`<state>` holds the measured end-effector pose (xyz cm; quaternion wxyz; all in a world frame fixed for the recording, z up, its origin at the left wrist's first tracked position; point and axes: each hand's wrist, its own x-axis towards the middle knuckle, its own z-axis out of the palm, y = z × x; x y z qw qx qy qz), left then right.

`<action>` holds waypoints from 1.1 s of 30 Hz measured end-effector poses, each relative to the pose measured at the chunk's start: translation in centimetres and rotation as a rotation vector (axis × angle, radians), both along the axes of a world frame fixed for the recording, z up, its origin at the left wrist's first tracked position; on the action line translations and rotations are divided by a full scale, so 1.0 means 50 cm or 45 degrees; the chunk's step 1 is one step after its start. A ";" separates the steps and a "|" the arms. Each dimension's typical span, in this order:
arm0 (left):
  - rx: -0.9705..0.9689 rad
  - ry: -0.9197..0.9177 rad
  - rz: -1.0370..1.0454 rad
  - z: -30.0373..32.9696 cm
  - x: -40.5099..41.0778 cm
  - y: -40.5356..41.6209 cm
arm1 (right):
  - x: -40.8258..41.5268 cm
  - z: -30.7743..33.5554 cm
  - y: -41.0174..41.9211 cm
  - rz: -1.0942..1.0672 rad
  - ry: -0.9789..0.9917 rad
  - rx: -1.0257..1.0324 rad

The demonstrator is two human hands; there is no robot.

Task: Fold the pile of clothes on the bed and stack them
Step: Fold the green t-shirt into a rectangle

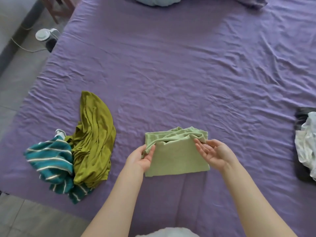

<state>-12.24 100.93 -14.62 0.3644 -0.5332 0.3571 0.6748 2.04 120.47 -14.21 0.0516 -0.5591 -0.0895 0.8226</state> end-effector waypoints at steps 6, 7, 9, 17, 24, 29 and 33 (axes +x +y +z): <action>-0.041 0.019 -0.166 -0.043 -0.026 -0.004 | -0.010 -0.064 0.004 0.121 -0.099 0.329; -0.104 0.094 -0.282 -0.050 -0.024 -0.007 | -0.007 -0.074 0.003 0.262 -0.185 0.494; -0.306 0.320 -0.628 -0.074 -0.013 -0.015 | 0.000 -0.096 0.003 0.609 -0.394 0.860; -0.734 0.410 -1.205 -0.145 0.014 -0.018 | 0.003 -0.167 -0.016 0.990 -0.832 1.021; -0.547 0.422 -1.210 -0.135 0.020 0.020 | 0.045 -0.134 0.014 0.993 -0.563 0.863; -0.541 0.752 -1.369 -0.069 0.056 0.127 | 0.123 -0.068 0.091 0.833 -0.642 1.223; -0.497 0.970 -1.502 -0.016 0.114 0.278 | 0.220 0.009 0.203 0.786 -0.801 1.553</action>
